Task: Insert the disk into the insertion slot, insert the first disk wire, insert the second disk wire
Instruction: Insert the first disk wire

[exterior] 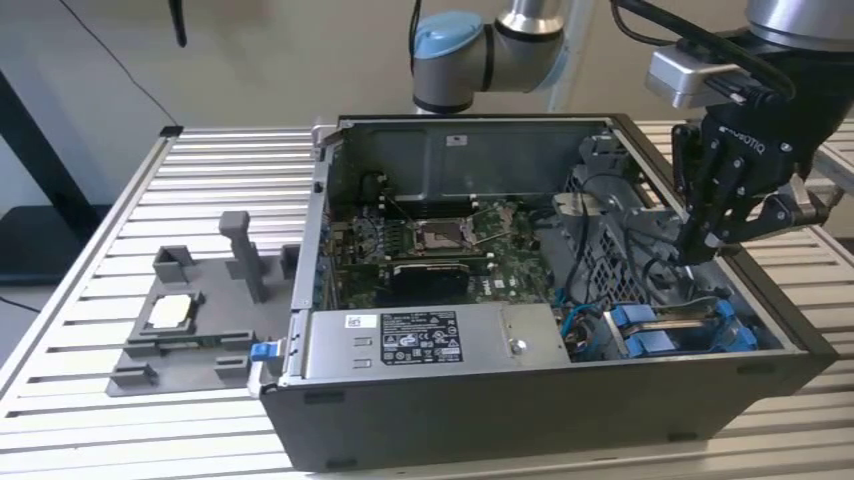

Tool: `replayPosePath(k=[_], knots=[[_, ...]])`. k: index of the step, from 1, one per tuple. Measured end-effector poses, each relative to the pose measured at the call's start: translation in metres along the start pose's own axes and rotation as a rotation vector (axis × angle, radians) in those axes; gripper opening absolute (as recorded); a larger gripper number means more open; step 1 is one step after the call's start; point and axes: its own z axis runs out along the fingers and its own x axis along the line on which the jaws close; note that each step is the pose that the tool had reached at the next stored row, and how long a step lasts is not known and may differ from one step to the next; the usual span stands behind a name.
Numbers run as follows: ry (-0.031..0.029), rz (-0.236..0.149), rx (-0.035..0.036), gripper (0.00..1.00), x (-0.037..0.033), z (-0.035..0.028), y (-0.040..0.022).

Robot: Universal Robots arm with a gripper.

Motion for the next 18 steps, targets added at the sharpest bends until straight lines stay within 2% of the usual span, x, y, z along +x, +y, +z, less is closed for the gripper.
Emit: replayPosePath(k=[10,12,18], knots=[[0.0289,0.000,0.0303,0.19,-0.0006,0.0081,0.0043],[0.0297,0.000,0.0325,0.19,-0.0006,0.0104,0.0043],[0.0298,0.000,0.0330,0.19,0.0008,0.0172,0.0048]])
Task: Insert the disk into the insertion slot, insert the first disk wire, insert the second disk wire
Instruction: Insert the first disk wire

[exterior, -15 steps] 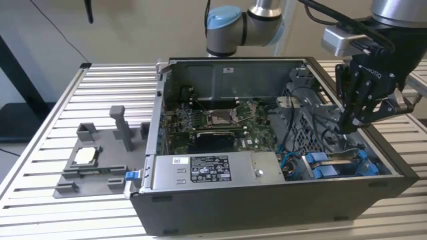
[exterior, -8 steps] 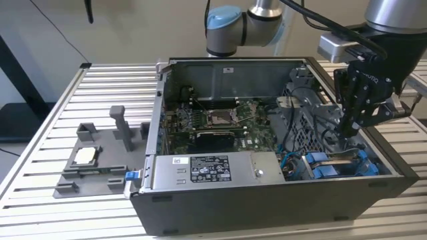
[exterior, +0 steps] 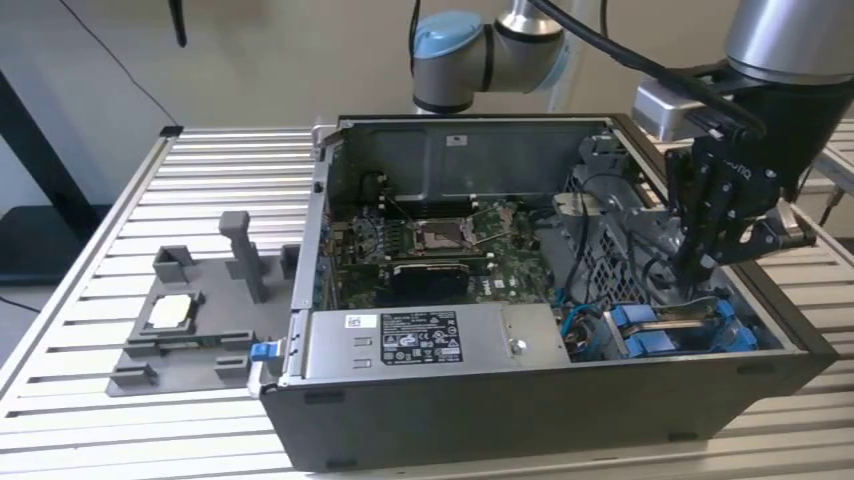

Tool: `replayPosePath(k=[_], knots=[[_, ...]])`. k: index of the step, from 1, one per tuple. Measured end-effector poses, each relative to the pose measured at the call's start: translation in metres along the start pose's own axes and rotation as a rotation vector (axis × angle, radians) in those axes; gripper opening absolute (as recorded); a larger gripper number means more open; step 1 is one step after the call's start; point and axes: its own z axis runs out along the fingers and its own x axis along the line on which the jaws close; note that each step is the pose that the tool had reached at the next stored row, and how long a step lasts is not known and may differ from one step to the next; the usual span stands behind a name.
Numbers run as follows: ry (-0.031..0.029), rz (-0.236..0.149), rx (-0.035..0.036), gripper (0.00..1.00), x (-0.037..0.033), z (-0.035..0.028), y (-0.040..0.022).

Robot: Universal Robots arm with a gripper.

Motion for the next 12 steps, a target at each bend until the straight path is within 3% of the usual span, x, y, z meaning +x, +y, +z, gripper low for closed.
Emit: replayPosePath(k=[6,12], knots=[[-0.0002,0.000,0.0003,0.19,0.0023,0.0051,-0.0020],[-0.0002,-0.001,0.0004,0.19,0.0034,0.0085,-0.0078]])
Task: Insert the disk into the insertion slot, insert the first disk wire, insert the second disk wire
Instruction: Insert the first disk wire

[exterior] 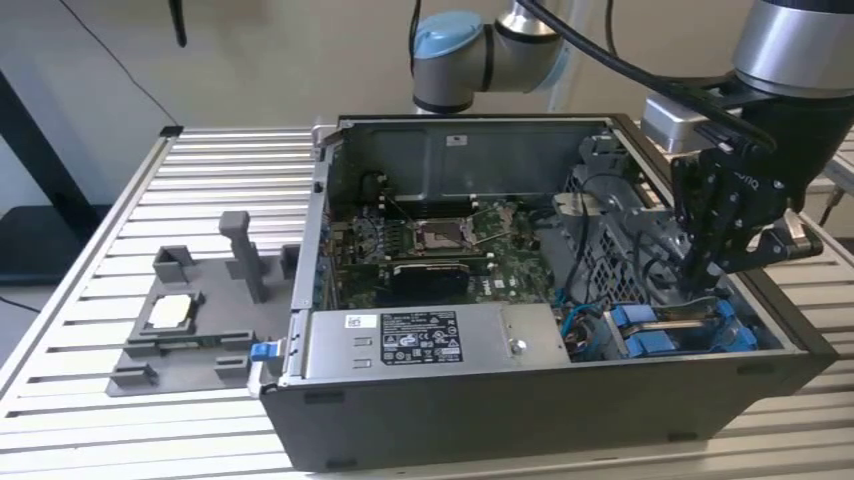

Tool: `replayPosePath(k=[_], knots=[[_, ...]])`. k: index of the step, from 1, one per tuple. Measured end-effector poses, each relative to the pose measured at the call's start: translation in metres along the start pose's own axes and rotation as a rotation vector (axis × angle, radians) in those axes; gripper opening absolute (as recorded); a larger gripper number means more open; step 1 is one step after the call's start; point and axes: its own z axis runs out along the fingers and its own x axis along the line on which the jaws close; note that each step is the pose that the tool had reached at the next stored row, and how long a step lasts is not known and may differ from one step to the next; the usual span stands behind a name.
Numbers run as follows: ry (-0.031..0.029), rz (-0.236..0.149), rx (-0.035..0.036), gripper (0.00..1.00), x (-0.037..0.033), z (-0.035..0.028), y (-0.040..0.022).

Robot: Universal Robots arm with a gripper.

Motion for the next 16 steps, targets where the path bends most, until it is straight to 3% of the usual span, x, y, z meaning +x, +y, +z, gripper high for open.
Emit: replayPosePath(k=[10,16], knots=[[-0.0003,-0.005,0.0004,0.19,0.0004,0.0082,-0.0081],[-0.0006,-0.008,0.0006,0.19,0.0001,0.0153,-0.0082]])
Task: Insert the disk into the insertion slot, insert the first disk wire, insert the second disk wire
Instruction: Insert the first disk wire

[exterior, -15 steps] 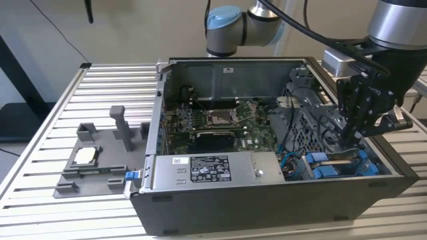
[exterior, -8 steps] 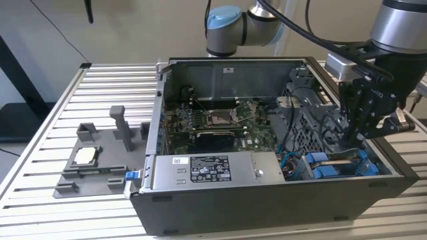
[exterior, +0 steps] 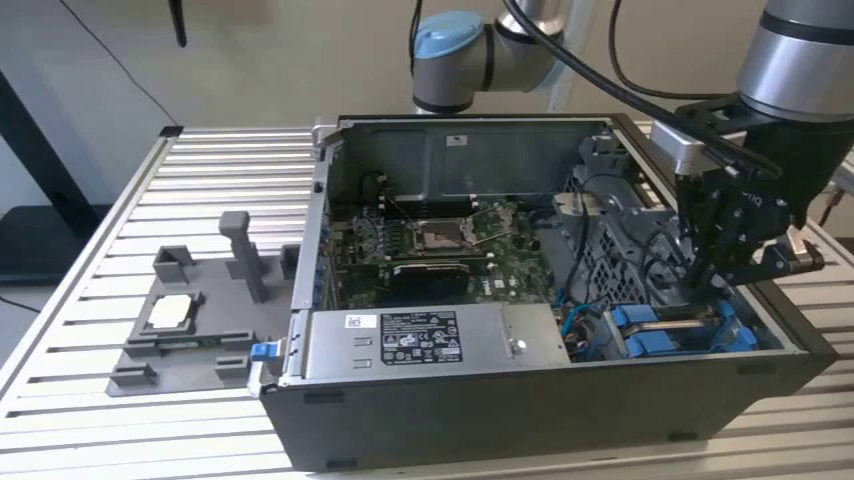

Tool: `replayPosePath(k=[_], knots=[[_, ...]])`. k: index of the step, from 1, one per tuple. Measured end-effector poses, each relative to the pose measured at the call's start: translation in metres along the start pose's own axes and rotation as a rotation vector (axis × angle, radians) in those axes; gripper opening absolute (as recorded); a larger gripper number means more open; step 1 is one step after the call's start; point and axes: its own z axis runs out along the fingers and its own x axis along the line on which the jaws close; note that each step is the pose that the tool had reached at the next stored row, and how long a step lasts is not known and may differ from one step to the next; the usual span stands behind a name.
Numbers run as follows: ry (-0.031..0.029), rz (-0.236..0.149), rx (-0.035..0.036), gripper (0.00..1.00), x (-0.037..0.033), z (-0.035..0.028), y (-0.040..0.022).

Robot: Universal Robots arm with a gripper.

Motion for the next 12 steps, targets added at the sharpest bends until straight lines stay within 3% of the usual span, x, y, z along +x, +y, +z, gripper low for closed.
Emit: replayPosePath(k=[12], knots=[[0.0002,-0.002,0.0002,0.19,0.0028,0.0070,0.0001]])
